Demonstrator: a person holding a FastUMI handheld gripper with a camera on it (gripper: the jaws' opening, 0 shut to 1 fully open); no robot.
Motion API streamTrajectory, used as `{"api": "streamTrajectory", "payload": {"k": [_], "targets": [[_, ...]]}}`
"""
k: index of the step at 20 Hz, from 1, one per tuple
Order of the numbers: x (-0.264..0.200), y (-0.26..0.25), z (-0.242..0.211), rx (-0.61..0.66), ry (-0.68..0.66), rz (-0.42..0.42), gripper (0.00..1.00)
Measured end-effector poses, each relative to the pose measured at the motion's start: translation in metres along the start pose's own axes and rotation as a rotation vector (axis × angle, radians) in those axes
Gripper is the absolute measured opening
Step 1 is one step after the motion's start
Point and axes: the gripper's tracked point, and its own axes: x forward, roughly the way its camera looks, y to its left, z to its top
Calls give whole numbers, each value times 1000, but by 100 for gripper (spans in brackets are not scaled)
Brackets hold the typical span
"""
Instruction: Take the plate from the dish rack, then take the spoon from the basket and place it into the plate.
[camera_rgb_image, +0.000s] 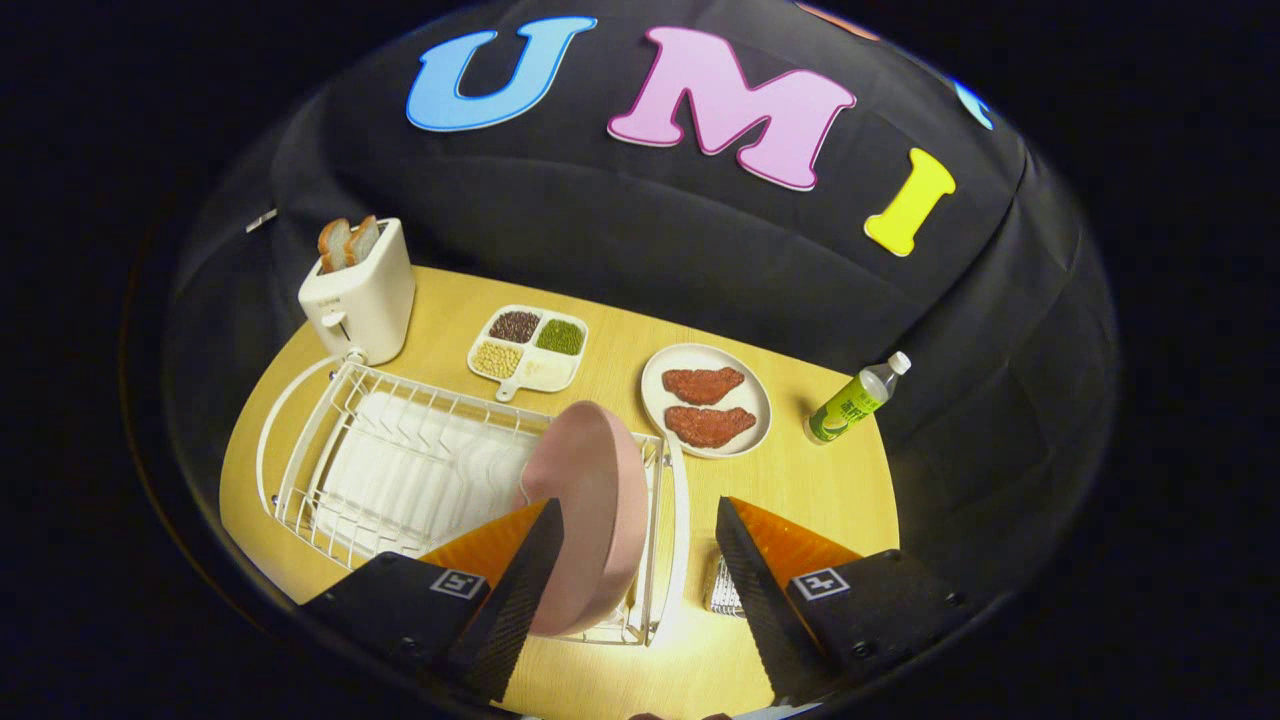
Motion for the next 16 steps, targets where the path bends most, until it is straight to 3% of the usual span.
{"api": "streamTrajectory", "payload": {"k": [1,5,8,10,16], "targets": [[4,1,-3,-7,21,-5,93],[15,10,-9,4,71,-11,67],[23,15,-15,46,111,-20,39],[21,17,-14,71,121,-31,30],[19,22,-9,100,101,-79,23]]}}
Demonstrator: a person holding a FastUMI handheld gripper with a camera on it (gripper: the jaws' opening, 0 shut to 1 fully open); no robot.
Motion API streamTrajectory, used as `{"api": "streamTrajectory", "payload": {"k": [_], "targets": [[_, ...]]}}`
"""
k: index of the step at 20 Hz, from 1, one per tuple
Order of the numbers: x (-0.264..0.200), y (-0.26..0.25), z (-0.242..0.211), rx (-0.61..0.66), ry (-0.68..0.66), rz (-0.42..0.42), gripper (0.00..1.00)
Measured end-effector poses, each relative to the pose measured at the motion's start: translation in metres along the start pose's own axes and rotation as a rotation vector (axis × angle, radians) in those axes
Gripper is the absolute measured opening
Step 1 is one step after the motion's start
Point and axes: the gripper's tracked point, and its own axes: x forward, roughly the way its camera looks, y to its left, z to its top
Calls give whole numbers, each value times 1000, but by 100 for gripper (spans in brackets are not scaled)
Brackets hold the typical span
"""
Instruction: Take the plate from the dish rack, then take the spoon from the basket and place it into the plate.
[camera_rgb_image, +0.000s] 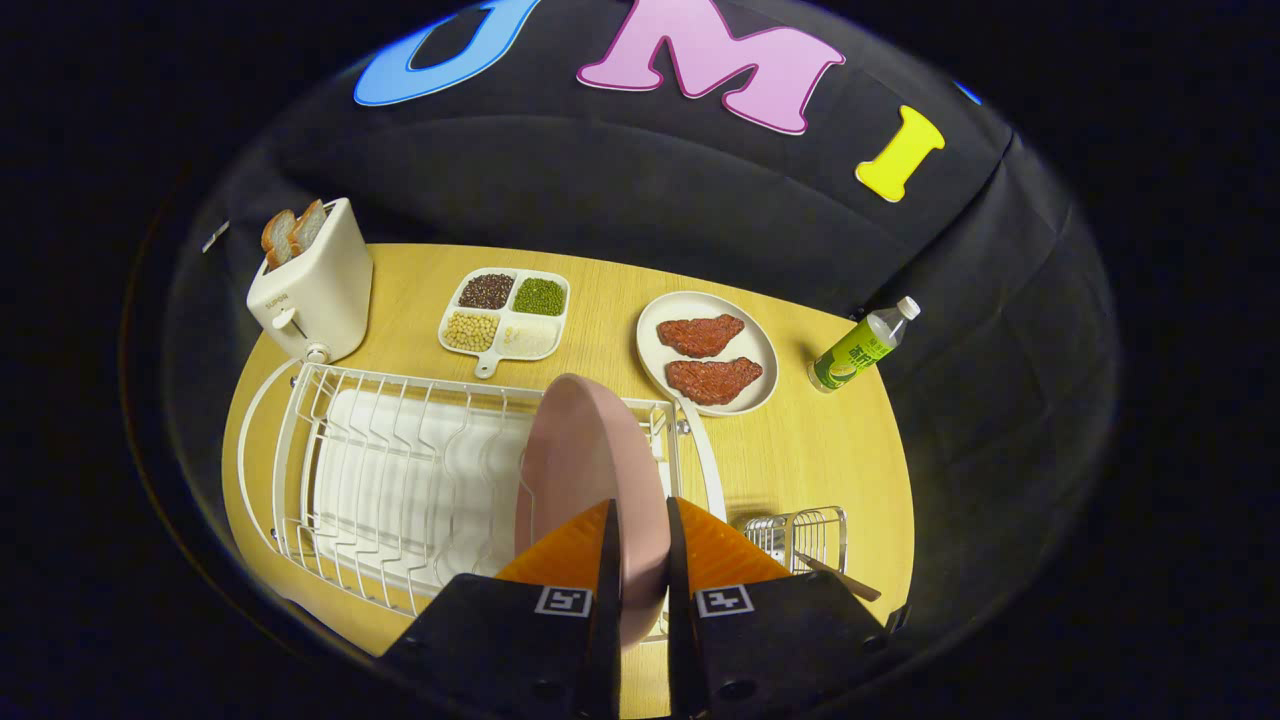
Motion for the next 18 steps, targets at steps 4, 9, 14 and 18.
{"api": "streamTrajectory", "payload": {"k": [4,9,14,18], "targets": [[-7,6,7,-89,-59,-57,23],[-27,12,43,-268,-181,-128,22],[-45,7,37,-195,-176,-68,21],[-72,-11,28,-63,-179,24,21]]}}
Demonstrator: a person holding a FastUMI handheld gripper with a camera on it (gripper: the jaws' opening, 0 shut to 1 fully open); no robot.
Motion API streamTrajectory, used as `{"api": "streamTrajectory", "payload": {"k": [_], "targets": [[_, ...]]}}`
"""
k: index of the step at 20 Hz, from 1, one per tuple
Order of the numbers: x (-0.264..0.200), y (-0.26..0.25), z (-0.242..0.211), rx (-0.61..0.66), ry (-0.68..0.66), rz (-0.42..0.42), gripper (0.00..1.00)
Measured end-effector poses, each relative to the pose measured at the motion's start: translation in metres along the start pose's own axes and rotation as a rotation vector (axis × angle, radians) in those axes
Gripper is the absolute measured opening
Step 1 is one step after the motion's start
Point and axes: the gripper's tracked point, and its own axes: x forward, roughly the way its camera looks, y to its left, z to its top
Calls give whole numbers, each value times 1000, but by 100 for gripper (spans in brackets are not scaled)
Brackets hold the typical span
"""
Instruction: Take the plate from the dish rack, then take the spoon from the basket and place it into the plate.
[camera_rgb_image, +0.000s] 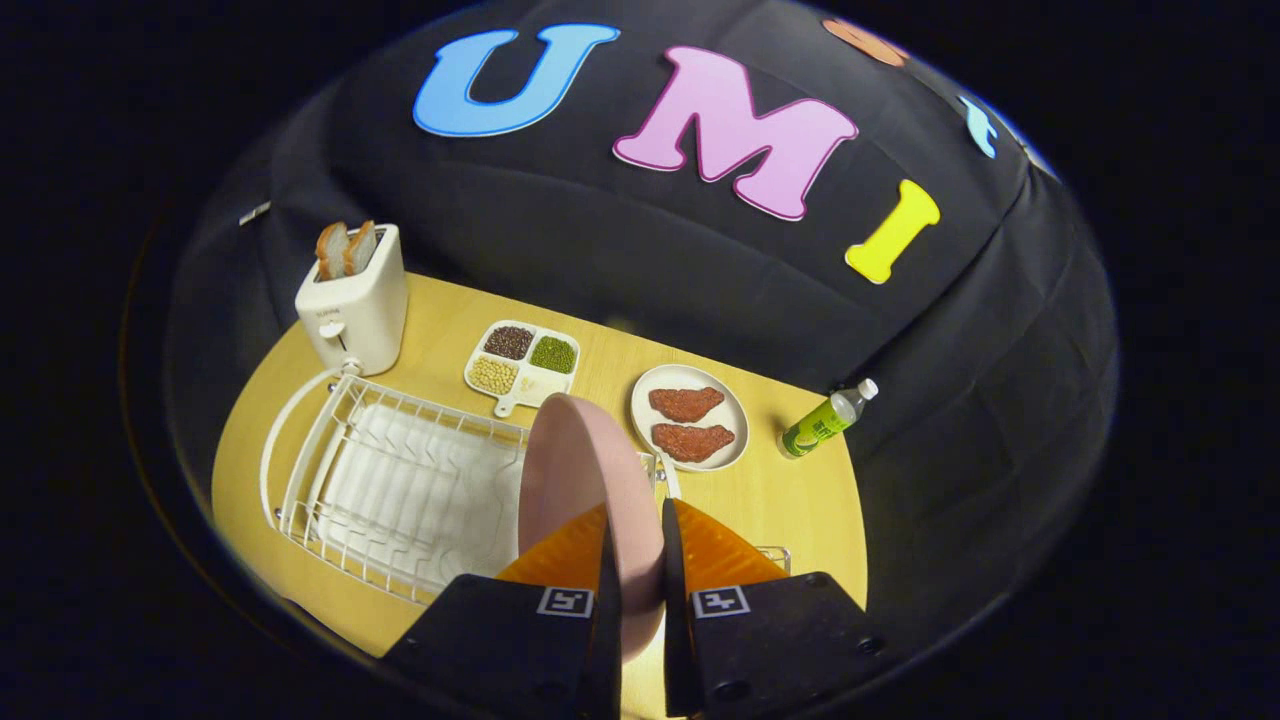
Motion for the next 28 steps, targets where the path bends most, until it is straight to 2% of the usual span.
{"api": "streamTrajectory", "payload": {"k": [5,11,17,22,26,28], "targets": [[-45,-14,-19,236,-19,162,21],[-75,-17,-86,432,70,349,21],[-71,-20,-163,498,147,475,21],[-48,7,-237,495,227,598,21],[-21,12,-276,448,235,628,21],[-9,15,-285,492,252,660,21]]}}
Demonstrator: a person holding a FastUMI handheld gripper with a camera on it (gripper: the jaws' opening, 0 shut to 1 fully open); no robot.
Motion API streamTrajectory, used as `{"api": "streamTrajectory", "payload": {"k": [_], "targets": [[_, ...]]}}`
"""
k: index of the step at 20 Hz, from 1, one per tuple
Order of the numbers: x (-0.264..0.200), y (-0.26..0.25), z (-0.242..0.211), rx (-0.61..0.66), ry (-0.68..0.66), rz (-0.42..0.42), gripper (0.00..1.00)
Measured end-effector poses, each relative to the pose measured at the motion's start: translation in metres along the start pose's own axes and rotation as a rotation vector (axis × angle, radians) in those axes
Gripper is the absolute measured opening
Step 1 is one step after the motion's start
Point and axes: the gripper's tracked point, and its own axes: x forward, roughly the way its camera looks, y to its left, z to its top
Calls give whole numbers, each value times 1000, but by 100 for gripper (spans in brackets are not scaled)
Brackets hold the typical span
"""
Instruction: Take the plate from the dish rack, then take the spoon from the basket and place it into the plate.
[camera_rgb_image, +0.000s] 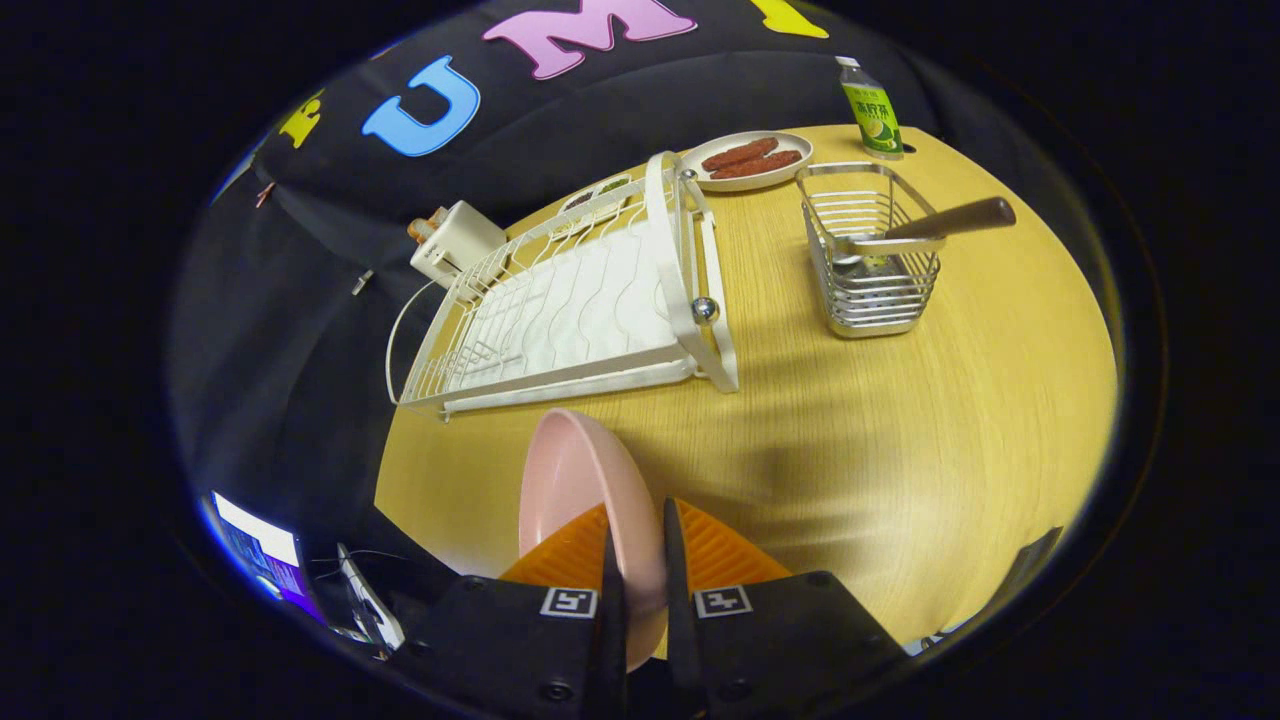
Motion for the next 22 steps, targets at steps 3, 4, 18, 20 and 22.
{"api": "streamTrajectory", "payload": {"k": [3,4,18,20,22], "targets": [[6,-10,3,56,-2,16,21],[6,-14,3,55,-2,15,22],[-54,-47,70,-209,-305,-146,99],[-69,-58,96,-254,-402,-197,99],[-81,-71,117,-271,-475,-245,99]]}}
